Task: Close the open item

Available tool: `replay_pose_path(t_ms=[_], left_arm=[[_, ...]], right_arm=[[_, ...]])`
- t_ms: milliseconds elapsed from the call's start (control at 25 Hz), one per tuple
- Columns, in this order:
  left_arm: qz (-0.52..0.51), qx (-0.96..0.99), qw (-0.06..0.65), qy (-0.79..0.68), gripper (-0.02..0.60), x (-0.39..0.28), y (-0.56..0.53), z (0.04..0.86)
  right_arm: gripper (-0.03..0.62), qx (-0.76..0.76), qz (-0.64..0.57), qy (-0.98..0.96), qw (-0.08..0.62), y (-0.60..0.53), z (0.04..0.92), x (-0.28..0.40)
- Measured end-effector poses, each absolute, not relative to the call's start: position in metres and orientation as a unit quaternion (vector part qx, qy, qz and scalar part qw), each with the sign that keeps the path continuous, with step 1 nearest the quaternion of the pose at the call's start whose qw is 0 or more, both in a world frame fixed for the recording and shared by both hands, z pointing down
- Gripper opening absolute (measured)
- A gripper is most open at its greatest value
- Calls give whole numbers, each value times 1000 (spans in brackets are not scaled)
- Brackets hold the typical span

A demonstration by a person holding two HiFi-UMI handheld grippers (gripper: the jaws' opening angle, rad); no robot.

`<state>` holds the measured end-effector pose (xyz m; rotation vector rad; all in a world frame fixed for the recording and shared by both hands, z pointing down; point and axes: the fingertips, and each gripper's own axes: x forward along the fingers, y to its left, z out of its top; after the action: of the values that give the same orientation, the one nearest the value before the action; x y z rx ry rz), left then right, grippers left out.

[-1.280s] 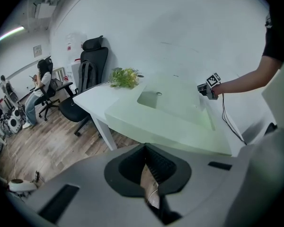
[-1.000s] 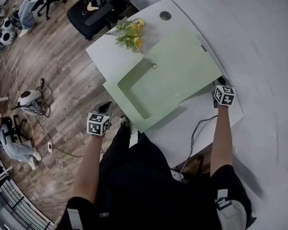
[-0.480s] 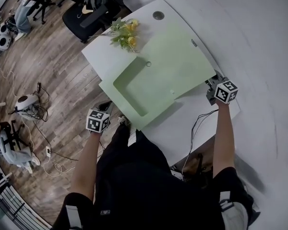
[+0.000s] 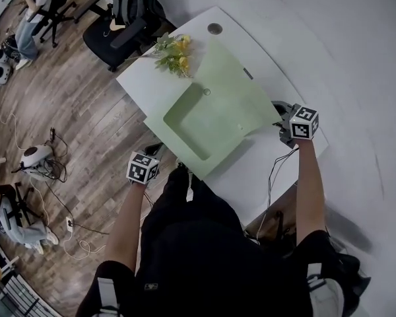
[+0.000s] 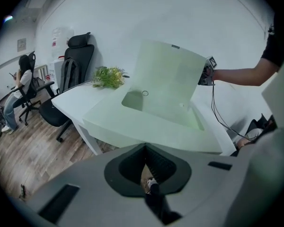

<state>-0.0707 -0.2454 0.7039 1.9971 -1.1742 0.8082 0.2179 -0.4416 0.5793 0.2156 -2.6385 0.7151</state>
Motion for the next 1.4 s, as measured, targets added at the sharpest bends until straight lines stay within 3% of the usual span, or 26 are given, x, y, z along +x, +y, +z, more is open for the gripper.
replay_pose_path(t_ms=[560, 920, 1400], left_arm=[[264, 824, 333, -374, 6, -70, -237, 710], [273, 840, 318, -343, 6, -77, -234, 721], [263, 844, 319, -341, 6, -87, -245, 715]], right_arm=[[8, 46, 208, -947, 240, -409, 515, 118], [8, 45, 157, -942, 294, -378, 534, 52], [8, 84, 184, -938, 282, -333, 576, 26]])
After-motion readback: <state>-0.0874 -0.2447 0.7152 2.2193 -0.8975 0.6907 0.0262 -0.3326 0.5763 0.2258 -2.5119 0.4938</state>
